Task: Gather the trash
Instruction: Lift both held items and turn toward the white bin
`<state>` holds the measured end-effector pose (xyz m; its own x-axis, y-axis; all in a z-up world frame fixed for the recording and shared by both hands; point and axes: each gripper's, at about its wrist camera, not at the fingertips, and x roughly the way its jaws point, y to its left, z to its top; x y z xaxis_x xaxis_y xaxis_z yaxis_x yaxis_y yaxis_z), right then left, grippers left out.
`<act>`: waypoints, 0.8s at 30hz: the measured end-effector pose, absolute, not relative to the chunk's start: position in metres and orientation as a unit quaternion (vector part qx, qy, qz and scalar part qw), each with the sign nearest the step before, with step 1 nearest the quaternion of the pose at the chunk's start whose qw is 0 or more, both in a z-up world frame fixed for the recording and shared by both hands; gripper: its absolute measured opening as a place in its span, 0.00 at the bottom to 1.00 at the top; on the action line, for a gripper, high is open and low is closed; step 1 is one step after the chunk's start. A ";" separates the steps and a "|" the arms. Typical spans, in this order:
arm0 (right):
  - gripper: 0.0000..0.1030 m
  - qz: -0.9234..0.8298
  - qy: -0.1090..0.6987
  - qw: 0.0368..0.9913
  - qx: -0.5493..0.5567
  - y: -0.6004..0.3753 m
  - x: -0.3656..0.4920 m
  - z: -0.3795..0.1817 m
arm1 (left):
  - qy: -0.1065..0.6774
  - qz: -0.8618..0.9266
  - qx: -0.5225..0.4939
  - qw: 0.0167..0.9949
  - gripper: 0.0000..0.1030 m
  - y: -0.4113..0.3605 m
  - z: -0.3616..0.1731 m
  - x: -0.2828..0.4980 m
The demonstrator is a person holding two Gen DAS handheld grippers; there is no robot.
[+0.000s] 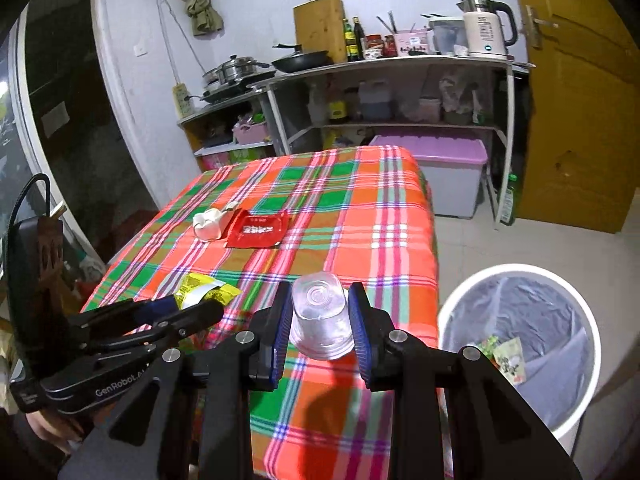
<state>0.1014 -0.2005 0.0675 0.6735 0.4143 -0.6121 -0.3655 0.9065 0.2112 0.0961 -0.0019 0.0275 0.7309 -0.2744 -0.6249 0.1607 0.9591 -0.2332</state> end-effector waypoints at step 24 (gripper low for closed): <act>0.28 0.121 0.341 0.927 0.095 -0.310 0.089 0.055 | 0.351 -0.193 -0.037 0.915 0.35 -0.104 0.032 0.111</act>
<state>0.0893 -0.3102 0.0550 0.7386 0.2895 -0.6088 -0.1596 0.9525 0.2593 0.1110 -0.1038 0.0321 0.6786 -0.3797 -0.6287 0.3276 0.9226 -0.2035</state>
